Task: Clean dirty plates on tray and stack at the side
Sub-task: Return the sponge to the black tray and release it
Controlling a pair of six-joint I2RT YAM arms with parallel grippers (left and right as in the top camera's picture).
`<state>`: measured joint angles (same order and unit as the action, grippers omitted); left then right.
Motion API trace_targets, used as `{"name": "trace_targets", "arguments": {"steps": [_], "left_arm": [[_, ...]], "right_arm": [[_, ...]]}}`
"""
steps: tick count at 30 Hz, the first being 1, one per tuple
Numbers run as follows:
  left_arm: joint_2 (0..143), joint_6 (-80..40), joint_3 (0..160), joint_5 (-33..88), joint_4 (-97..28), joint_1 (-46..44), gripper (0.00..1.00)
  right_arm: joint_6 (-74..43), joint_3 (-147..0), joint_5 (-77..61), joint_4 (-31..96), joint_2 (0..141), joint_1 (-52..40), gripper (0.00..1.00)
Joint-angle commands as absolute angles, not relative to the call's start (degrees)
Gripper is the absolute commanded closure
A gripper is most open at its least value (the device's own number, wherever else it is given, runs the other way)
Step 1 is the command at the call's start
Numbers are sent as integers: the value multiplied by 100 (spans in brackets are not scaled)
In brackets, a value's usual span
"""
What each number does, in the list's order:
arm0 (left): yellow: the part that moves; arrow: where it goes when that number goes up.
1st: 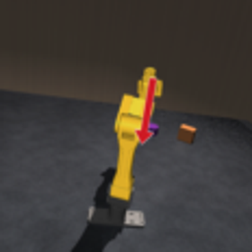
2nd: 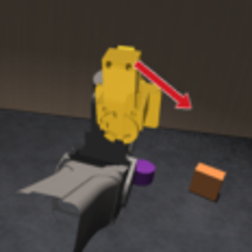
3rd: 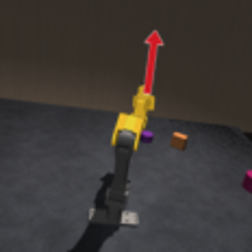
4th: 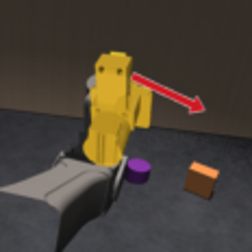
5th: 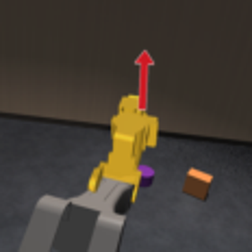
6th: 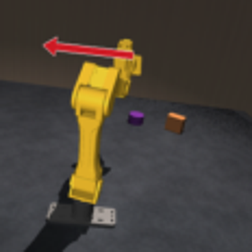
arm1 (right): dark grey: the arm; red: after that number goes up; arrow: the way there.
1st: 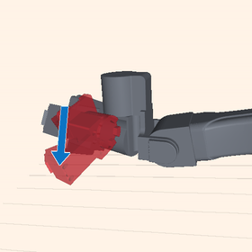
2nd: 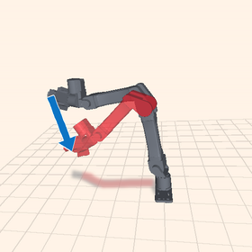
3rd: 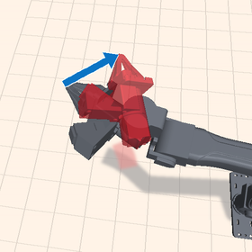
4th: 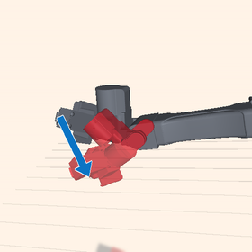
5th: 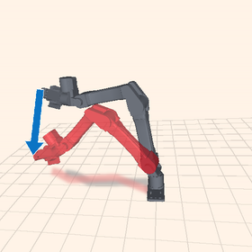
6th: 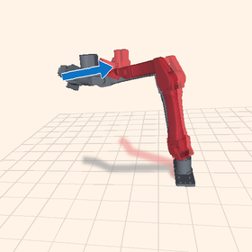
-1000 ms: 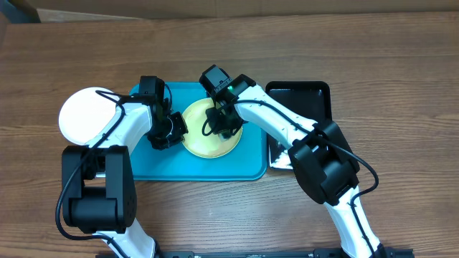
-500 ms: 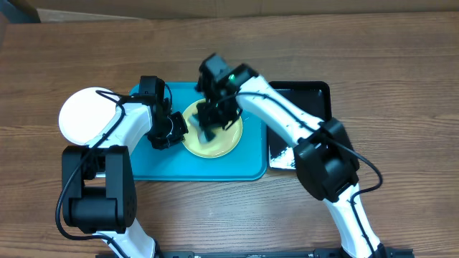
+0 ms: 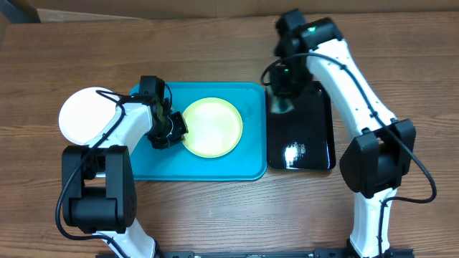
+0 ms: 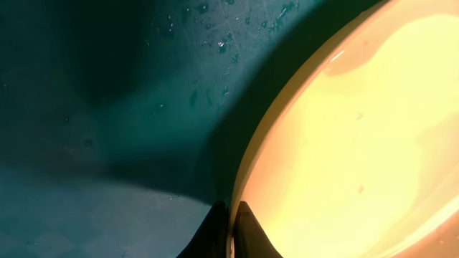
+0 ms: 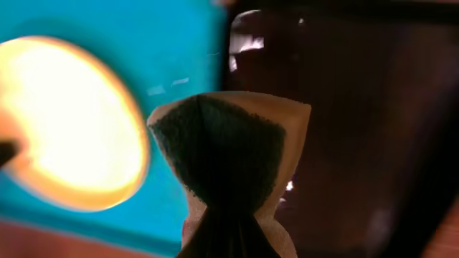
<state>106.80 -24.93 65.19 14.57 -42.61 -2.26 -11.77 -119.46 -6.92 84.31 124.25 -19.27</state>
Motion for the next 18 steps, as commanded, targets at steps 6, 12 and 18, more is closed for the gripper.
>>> {"name": "trace_targets", "arguments": {"steps": [6,12,18], "left_arm": [[10575,-2377,6497,1457,-4272,-266,92],[10575,-2375,6497,1441,-4276,-266,91],[10575,-2377,6497,1439,-4259,-266,88]], "right_arm": [[-1695,-10473,528,7605,12265,-1664,96],[-1981,-9616,707,6851,12265,-1675,96],[-1977,-9524,705,6726,12263,-1675,65]]}}
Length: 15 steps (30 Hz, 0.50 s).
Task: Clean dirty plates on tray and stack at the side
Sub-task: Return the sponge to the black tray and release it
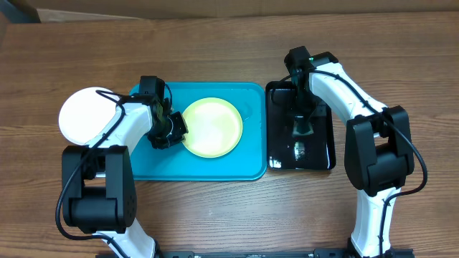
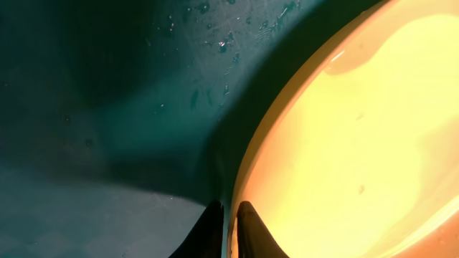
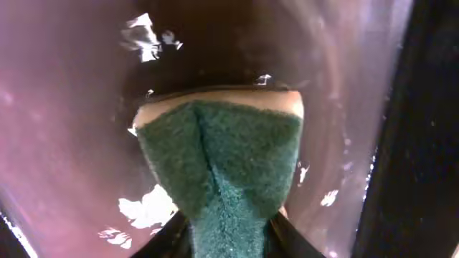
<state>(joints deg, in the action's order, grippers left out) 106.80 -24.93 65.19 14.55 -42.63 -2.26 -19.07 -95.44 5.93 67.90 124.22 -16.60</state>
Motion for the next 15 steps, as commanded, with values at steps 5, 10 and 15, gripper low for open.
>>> {"name": "trace_targets", "arguments": {"steps": [5,10,15], "left_arm": [[10575,-2377,6497,1439,-4254,-266,83],[10575,-2379,6497,1439,-4237,-266,80],[10575,-2377,6497,1439,-4283,-268,80]], "right_arm": [[-1955,-9789,637,6919,12243,-1673,49],[-1953,-10551,639,7382,12164,-1658,38],[-1957,-11277,637,7780,12156,-1444,24]]}}
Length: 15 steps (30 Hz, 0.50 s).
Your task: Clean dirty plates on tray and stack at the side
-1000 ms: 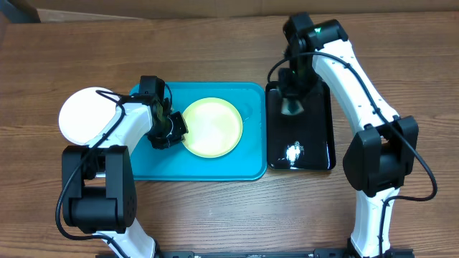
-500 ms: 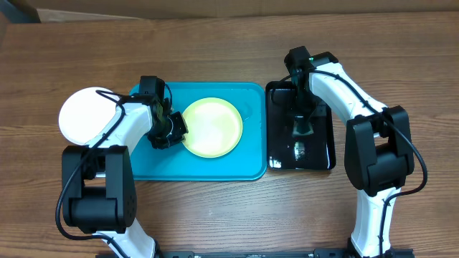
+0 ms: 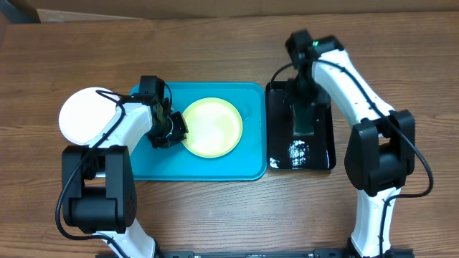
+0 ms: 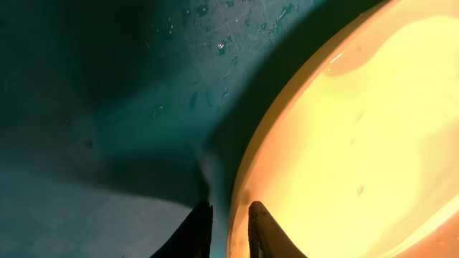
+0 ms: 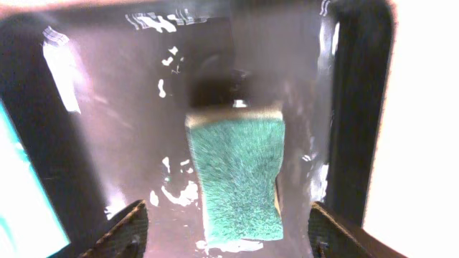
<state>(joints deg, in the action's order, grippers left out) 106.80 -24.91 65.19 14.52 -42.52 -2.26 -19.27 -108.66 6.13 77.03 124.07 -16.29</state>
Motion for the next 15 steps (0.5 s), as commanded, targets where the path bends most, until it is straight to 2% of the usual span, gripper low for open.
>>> {"name": "trace_targets", "arguments": {"steps": [1,10,13,15], "left_arm": [[10575,-2377,6497,1439,-4292,-268,80],[10575,-2379,6497,1013,-4287,-414,81],[10575,-2379,6497,991,-4281,-471,93],[10575,-2377,6497,987,-4281,-469,96]], "right_arm": [[-1957,-11349,637,7800,12156,-1363,21],[-1957,-11365,639,7752,12158,-248,6],[-1957,-11365,642,7749,12156,207,0],[-1957,-11365,642,7747,12156,502,0]]}}
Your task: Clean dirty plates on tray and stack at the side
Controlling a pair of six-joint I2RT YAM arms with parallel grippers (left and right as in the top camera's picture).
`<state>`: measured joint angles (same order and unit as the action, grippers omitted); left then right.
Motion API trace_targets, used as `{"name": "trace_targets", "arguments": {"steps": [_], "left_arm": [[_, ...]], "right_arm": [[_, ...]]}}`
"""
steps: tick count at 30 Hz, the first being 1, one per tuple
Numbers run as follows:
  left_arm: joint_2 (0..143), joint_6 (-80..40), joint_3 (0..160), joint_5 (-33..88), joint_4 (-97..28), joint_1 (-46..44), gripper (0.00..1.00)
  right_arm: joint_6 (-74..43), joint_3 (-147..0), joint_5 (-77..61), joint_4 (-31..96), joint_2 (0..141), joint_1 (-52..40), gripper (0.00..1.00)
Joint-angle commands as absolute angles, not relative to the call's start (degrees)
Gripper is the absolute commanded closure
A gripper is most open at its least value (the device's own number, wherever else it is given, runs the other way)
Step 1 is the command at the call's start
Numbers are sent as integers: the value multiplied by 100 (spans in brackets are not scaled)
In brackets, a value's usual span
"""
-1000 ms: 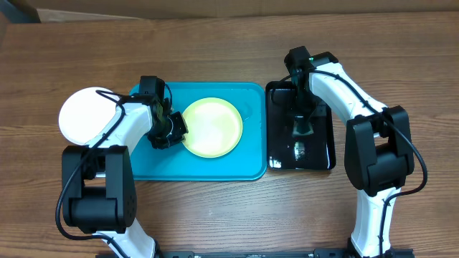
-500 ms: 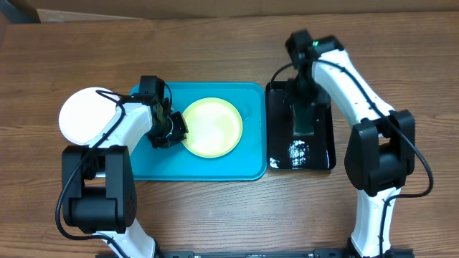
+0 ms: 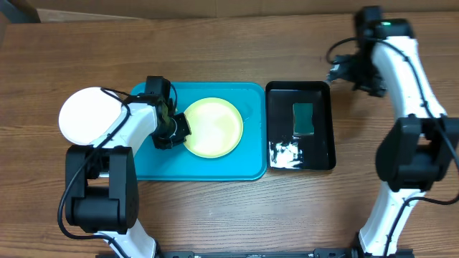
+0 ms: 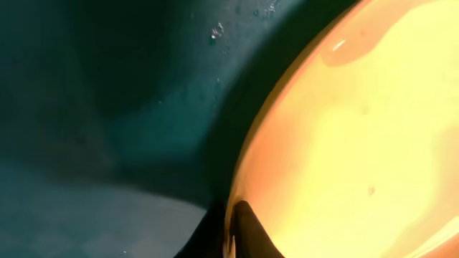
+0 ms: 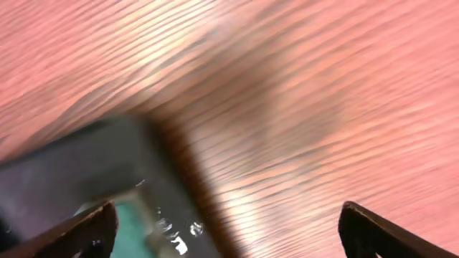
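Observation:
A yellow-green plate [image 3: 211,127] lies in the teal tray [image 3: 143,168]. My left gripper [image 3: 172,130] is shut on the plate's left rim; in the left wrist view the dark fingertips [image 4: 245,228] pinch the plate's edge [image 4: 344,143] over the wet tray floor [image 4: 107,107]. A green sponge [image 3: 303,119] lies in the black tray [image 3: 319,154] of water. My right gripper [image 3: 338,72] is open and empty over the bare table beyond that tray's back right corner. In its wrist view the right gripper [image 5: 228,233] has its jaws wide apart, and the sponge [image 5: 133,218] shows at lower left.
A white plate [image 3: 84,115] rests on the wooden table [image 3: 215,43] left of the teal tray. The black tray stands directly against the teal tray's right side. My left arm lies across the white plate's right edge.
My right gripper, open above the sponge in the black tray, is now off to the back right over the table. The left jaws, slightly apart around the plate's rim, are shut on it again.
First my right gripper held the sponge near the black tray's left edge while the left pinched the plate's rim. Then the sponge was down in the black tray. Then it lay released there with the left jaws loosened. Now the right arm is away and the left grips again.

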<state>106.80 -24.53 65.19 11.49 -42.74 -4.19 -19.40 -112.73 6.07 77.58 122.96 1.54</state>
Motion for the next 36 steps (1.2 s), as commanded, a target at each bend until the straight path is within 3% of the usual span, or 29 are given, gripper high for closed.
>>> {"name": "trace_targets", "arguments": {"steps": [1,12,23,36], "left_arm": [[10575,-2377,6497,987,-4281,-469,96],[10486,-2377,7087,414,-4829,-456,96],[10022,-2248,7404,-410,-5175,-464,96],[9826,-2051,7404,-307,-5137,-528,96]], "right_arm": [[-1957,-11365,639,7747,12156,609,0],[-1957,-11365,639,7456,12156,1435,0],[-1957,-11365,639,7347,12156,1466,0],[-1957,-11365,639,7347,12156,1466,0]]}}
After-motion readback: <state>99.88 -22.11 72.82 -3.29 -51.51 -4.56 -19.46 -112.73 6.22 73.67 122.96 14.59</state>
